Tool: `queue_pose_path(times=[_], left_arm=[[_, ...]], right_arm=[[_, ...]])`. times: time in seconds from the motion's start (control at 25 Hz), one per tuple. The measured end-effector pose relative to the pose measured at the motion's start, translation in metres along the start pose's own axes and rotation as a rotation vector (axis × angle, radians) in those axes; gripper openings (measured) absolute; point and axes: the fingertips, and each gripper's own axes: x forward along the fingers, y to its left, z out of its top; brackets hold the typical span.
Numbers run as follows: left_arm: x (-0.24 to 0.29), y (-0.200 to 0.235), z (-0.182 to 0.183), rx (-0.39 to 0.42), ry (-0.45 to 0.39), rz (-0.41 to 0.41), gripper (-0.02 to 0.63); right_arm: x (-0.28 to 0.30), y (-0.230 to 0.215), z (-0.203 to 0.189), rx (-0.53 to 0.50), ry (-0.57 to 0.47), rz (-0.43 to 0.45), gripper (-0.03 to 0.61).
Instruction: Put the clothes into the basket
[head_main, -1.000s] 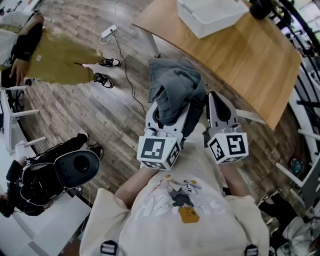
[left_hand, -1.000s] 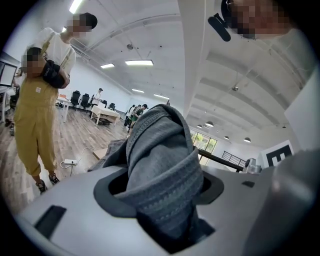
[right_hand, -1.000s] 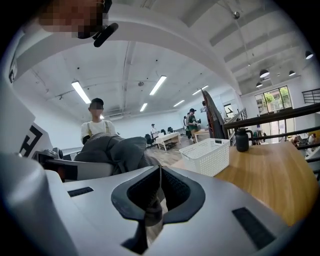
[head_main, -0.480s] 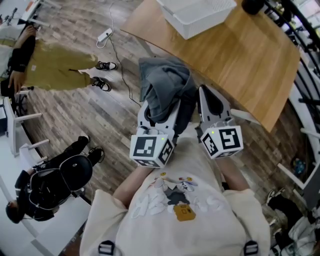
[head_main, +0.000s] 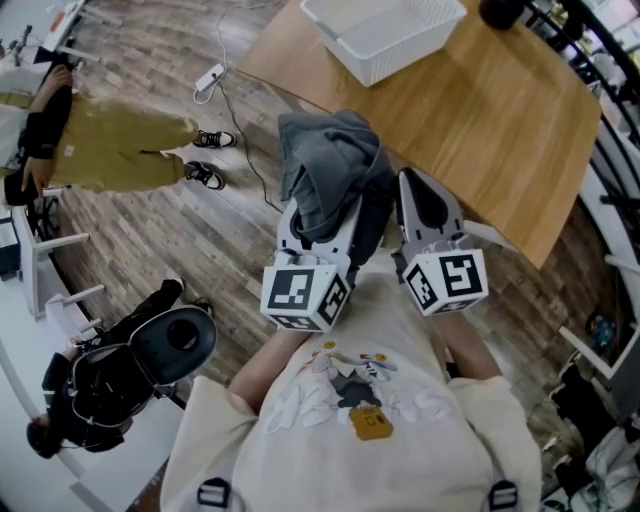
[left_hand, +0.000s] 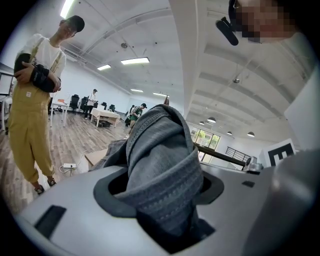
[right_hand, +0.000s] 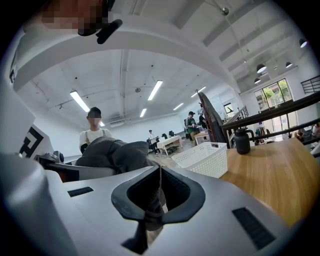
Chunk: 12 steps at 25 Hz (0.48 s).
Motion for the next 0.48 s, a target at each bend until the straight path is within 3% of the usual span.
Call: queue_pose_path(times=[0.48], left_arm=[[0.055, 0.015, 0.034, 0.001, -0.016, -0.038, 0.267]], right_arm=[[0.046, -0.020, 0.018, -0.007, -0.004, -0.014, 0.025]])
